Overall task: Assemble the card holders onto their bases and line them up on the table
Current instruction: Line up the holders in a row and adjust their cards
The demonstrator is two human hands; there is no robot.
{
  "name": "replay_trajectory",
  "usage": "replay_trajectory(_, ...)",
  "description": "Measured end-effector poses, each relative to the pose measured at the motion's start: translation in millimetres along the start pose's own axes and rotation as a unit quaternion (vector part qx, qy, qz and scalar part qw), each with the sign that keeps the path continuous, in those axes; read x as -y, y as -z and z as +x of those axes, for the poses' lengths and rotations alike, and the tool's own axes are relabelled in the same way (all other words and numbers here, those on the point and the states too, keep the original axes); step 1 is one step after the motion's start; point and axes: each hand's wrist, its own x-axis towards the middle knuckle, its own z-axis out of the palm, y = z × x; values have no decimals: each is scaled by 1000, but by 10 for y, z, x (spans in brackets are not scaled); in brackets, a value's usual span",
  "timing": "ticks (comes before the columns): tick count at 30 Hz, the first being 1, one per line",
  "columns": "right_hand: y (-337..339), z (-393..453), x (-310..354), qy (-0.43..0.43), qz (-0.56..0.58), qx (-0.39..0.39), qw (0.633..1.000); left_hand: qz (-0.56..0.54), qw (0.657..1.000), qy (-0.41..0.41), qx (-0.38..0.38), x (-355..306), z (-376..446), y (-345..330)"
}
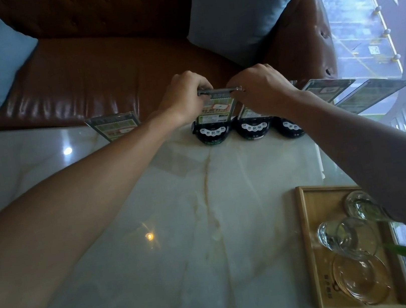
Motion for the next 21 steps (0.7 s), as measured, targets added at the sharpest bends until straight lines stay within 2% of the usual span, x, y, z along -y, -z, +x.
replay_trajectory(21,-77,31,40,-11,-2,-9,1000,-9,1000,-1,-18,32,-61,-38)
